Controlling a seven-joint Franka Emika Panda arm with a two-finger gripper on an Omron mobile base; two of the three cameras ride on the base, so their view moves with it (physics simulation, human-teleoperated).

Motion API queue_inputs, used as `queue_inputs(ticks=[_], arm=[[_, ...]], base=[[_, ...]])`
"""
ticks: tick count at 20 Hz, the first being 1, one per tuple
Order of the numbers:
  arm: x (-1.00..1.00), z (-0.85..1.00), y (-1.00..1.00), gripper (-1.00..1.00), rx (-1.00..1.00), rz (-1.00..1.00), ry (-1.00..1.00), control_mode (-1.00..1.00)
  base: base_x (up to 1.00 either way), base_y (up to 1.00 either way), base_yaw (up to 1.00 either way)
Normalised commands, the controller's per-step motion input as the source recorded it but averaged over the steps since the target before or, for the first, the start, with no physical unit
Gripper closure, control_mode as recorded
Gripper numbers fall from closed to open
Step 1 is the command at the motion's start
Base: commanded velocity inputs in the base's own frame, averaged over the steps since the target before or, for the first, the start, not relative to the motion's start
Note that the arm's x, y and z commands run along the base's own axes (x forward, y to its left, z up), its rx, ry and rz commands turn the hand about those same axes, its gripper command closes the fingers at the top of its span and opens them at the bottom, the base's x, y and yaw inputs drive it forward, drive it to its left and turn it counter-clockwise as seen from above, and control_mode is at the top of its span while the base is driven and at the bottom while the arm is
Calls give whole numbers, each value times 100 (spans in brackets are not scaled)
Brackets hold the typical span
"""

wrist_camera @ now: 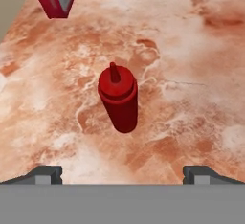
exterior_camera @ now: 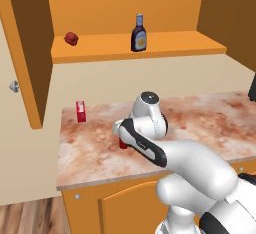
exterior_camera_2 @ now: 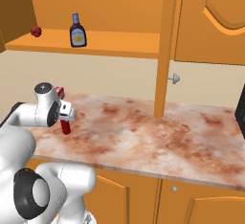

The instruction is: Pick the condiment bottle and ketchup from the counter and place them in the cabinet.

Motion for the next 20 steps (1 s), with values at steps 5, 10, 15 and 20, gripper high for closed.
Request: queue_inputs(ticks=[5, 10, 15, 20], arm=[[7, -22, 4, -100, 0, 0, 0, -100], [5, -20, 2, -100, 0, 0, 0, -100], [6, -13, 3, -100, 0, 0, -3, -100], [6, -9, 5, -100, 0, 0, -7, -100]], base=[[0, 0, 0], [0, 0, 0], [0, 0, 0], [0, 0, 0]])
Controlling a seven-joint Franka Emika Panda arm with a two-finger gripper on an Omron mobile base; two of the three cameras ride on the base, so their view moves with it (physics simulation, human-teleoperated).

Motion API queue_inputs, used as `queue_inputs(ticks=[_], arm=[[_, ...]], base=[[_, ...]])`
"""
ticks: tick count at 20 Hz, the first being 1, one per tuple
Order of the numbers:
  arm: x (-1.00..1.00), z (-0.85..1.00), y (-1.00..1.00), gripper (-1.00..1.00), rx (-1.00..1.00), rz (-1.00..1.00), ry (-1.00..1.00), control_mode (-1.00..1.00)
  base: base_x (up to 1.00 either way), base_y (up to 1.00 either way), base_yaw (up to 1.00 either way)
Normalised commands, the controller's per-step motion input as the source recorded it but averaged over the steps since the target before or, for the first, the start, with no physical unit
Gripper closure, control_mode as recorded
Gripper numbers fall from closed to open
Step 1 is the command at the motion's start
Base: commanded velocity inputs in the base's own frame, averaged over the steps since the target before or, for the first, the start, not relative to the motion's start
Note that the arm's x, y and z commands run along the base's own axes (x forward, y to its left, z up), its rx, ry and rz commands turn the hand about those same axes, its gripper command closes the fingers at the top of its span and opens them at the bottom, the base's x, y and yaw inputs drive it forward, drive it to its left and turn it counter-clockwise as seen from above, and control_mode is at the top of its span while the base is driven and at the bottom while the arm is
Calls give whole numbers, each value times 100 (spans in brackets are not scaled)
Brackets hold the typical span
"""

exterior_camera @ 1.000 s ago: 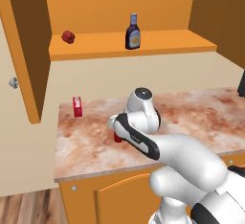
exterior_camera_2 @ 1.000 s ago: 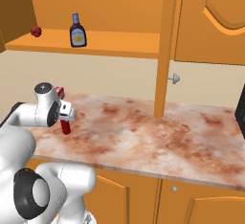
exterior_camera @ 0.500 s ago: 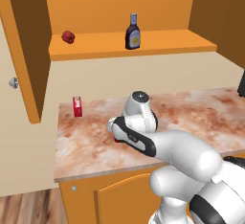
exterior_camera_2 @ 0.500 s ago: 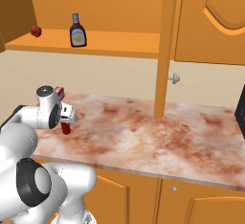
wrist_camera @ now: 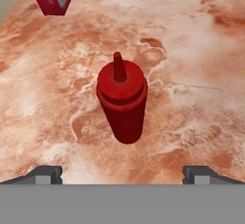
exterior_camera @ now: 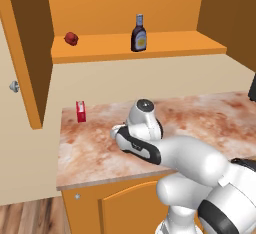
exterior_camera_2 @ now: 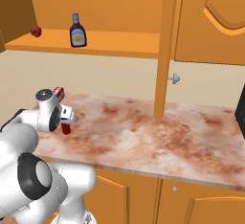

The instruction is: Pick the condiment bottle and ketchup from the counter and place them in the cabinet.

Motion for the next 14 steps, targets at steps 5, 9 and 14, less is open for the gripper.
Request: queue_inputs(ticks=[5, 9, 14], arm=[[11, -7, 1, -100, 0, 0, -4, -100], [26, -9, 0, -100, 0, 0, 0, -100], [29, -9, 0, -100, 0, 0, 0, -100]], base=[[0, 0, 0], [0, 0, 0], [0, 0, 0]])
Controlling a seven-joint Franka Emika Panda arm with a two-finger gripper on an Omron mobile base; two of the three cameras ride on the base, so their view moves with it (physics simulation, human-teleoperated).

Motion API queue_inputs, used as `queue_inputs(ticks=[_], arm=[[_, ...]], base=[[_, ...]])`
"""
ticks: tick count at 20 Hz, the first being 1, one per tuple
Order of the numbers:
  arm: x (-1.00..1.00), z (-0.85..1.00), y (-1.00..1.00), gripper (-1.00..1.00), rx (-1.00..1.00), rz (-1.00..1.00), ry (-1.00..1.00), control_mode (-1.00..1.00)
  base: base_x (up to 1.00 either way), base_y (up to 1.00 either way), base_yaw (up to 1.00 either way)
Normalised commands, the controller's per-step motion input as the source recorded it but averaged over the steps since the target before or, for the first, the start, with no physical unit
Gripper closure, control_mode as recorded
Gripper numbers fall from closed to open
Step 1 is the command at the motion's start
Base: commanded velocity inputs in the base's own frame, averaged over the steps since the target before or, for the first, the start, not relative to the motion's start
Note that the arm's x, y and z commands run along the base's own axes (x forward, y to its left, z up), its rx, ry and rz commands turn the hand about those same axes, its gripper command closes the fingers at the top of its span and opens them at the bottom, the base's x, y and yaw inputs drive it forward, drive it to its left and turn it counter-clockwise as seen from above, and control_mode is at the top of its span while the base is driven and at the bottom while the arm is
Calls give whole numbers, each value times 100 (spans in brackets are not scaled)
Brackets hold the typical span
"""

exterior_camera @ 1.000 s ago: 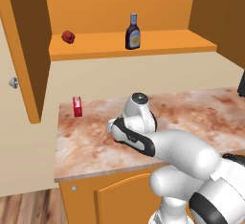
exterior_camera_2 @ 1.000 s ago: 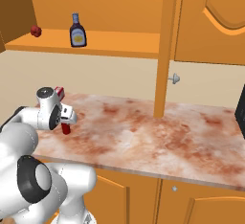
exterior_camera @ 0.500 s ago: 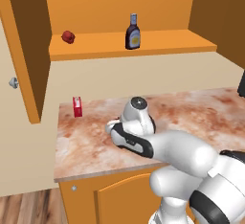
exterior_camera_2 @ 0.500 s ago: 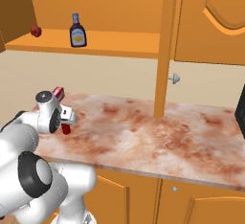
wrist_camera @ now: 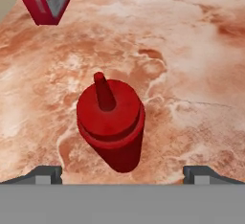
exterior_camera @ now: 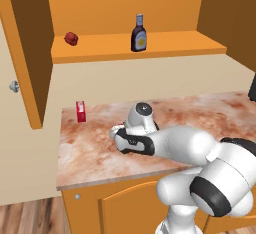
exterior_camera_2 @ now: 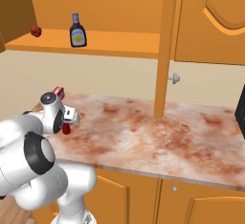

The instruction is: Pick the condiment bottle and ketchup from the counter and place them in the cabinet.

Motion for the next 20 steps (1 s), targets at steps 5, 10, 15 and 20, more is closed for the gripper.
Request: queue_inputs(ticks=[5, 10, 15, 20], arm=[[21, -7, 0, -100, 0, 0, 0, -100], [13, -11, 0, -100, 0, 0, 0, -100], [14, -13, 3, -100, 0, 0, 0, -100], [12, -11, 2, -100, 0, 0, 0, -100]], base=[[0, 0, 0], [0, 0, 0], [0, 0, 0], [0, 0, 0]])
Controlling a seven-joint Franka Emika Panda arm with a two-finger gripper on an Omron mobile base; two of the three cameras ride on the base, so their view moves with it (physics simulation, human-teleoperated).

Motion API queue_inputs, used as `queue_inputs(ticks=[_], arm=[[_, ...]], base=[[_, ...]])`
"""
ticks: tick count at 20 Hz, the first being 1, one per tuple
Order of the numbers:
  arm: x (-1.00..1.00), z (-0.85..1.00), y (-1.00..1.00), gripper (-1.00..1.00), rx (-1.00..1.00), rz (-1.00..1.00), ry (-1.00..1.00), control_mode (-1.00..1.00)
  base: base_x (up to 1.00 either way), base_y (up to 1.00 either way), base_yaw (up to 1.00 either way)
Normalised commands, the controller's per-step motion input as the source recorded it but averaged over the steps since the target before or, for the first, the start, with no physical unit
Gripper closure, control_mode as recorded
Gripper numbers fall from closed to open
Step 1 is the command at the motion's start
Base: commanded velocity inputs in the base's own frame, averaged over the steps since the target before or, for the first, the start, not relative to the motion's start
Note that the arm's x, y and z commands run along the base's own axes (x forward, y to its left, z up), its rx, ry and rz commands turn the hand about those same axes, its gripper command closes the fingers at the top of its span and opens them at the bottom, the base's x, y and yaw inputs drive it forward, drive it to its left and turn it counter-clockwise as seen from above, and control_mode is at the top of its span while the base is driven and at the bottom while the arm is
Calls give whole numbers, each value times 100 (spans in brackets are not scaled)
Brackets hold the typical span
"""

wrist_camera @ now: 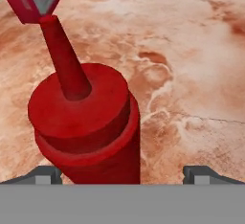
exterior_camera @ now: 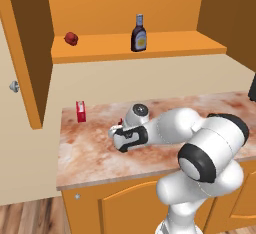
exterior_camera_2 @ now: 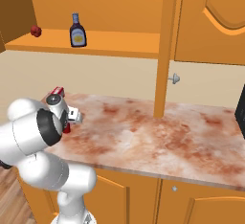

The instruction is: Pick the condiment bottle and ketchup from the counter and place them in the cabinet.

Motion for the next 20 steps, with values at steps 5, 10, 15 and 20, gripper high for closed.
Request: queue_inputs(ticks=[5, 10, 15, 20], arm=[[11, -9, 5, 100, 0, 0, 0, -100], [1, 0, 0, 100, 0, 0, -4, -100], [0, 24, 0, 100, 0, 0, -9, -100], [-16, 69, 0, 100, 0, 1, -12, -100]], base=[[0, 0, 0], [0, 0, 0], [0, 0, 0], [0, 0, 0]])
